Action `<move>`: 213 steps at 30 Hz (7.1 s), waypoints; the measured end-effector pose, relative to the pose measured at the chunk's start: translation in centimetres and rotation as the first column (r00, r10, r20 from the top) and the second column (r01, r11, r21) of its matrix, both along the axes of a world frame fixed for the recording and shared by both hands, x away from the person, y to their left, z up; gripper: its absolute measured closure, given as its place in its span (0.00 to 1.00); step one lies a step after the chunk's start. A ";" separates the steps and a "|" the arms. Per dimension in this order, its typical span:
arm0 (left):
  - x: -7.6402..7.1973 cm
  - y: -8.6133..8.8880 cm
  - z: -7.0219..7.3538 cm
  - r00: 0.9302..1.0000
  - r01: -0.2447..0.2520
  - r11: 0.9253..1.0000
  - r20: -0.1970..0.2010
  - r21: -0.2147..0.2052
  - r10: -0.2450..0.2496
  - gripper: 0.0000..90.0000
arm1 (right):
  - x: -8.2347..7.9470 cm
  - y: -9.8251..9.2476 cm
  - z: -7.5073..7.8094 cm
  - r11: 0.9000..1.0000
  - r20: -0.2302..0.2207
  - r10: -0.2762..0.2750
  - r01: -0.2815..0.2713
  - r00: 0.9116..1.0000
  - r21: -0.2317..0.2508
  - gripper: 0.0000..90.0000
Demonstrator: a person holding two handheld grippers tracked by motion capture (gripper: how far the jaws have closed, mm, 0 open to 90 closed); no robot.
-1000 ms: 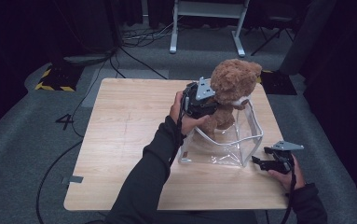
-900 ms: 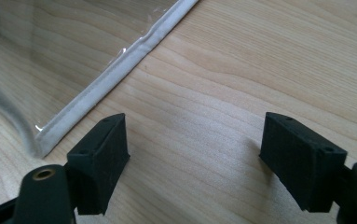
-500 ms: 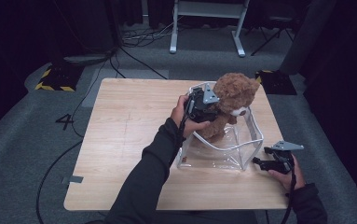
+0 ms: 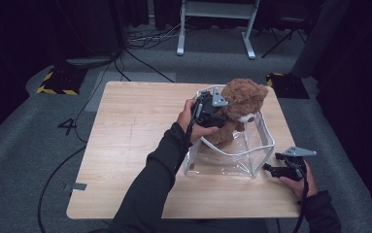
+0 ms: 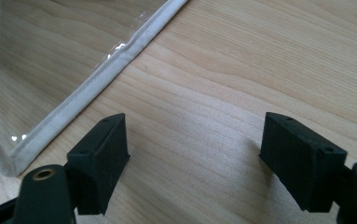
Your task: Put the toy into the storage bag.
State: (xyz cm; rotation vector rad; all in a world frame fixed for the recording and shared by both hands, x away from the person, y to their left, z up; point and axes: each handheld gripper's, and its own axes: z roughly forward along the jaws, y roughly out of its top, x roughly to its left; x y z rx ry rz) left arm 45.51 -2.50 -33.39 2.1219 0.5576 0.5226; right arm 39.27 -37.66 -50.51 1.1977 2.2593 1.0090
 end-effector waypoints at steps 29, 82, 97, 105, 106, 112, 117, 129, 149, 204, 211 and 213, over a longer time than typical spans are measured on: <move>-0.7 0.8 1.4 0.999 -0.011 1.000 -0.046 -0.018 0.010 0.24 | 0.0 0.0 0.0 1.000 -0.001 0.000 0.000 1.000 0.000 0.25; -5.0 10.7 3.9 0.992 -0.091 0.990 0.073 -0.104 0.098 0.20 | 0.0 0.0 0.0 1.000 0.000 -0.002 0.002 1.000 -0.001 0.25; -5.8 13.3 2.9 0.980 -0.168 0.981 0.094 -0.092 0.176 0.21 | 0.0 0.0 0.0 1.000 0.000 -0.002 0.002 1.000 0.000 0.25; -5.9 14.4 2.0 0.976 -0.191 0.978 0.089 -0.078 0.198 0.21 | 0.0 0.0 0.0 1.000 0.000 -0.002 0.002 1.000 -0.001 0.25; -5.9 14.6 1.8 0.977 -0.193 0.978 0.082 -0.077 0.199 0.21 | 0.0 0.0 0.0 1.000 0.000 -0.002 0.002 1.000 -0.001 0.25; -5.8 15.4 0.9 0.974 -0.212 0.975 0.071 -0.060 0.216 0.21 | 0.0 0.0 0.0 1.000 0.000 -0.002 0.002 1.000 -0.001 0.25; -5.8 15.9 0.5 0.972 -0.221 0.975 0.072 -0.035 0.223 0.21 | 0.0 0.0 0.0 1.000 0.000 -0.002 0.002 1.000 0.000 0.25; -5.8 16.7 -1.3 0.970 -0.242 0.970 0.043 0.005 0.241 0.20 | 0.0 0.0 0.0 1.000 0.000 -0.002 0.002 1.000 -0.001 0.25; -6.1 17.7 -4.7 0.967 -0.254 0.965 0.004 0.065 0.255 0.19 | 0.0 0.0 0.0 1.000 0.000 -0.002 0.002 1.000 0.000 0.25; -7.6 22.1 -14.2 0.918 -0.300 0.932 -0.204 0.202 0.339 0.19 | 0.0 0.0 0.0 1.000 0.000 -0.003 0.003 1.000 -0.001 0.25; -8.2 22.5 -15.0 0.914 -0.308 0.927 -0.203 0.216 0.351 0.19 | 0.0 0.0 0.0 1.000 0.000 -0.003 0.003 1.000 -0.001 0.25; -8.5 22.5 -15.3 0.915 -0.307 0.929 -0.204 0.207 0.348 0.19 | 0.0 0.0 0.0 1.000 0.000 -0.003 0.003 1.000 -0.001 0.25</move>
